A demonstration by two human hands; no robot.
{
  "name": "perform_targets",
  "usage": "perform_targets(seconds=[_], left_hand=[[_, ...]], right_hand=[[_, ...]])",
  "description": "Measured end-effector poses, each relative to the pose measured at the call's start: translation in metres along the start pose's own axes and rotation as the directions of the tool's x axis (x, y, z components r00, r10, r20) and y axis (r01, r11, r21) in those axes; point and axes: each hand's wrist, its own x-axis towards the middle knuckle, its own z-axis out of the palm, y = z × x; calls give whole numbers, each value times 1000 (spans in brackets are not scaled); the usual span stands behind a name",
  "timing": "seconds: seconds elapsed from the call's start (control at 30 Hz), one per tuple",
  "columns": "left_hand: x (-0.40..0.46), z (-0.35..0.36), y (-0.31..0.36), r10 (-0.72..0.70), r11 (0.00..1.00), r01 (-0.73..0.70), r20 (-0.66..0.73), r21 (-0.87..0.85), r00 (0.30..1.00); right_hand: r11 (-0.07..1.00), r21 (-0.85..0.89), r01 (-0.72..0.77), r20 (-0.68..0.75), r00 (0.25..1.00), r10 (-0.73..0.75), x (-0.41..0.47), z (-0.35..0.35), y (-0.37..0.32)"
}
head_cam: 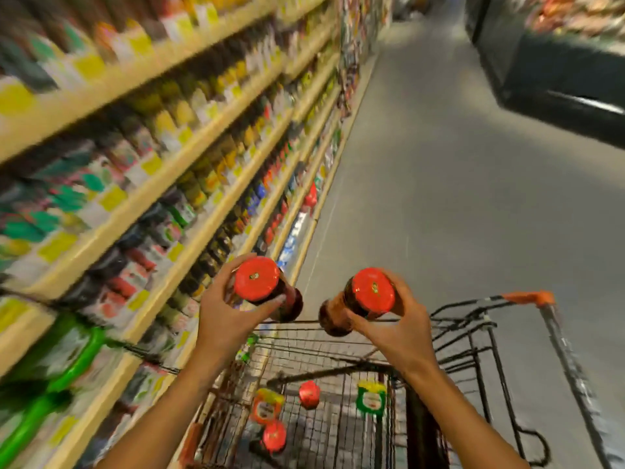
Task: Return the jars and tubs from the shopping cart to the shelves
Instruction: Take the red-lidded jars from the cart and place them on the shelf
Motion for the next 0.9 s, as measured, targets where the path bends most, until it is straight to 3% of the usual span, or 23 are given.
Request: perform_targets(seconds=[0.17, 0.4, 0.63, 0.9], left_hand=[[-16, -58, 43, 1, 999, 9, -201, 49, 980], [-54, -146, 71, 13, 991, 37, -369, 127, 930], [-132, -245, 96, 53, 991, 26, -563, 132, 825], [-267, -360, 127, 129, 975, 42, -704, 220, 698]], right_hand=[[984, 96, 150, 109, 981, -160, 24, 25, -56], [953, 194, 235, 268, 922, -281, 13, 86, -114], [924, 277, 262, 451, 814, -366, -37, 166, -184], [872, 374, 316, 558, 674, -484, -137, 246, -263]])
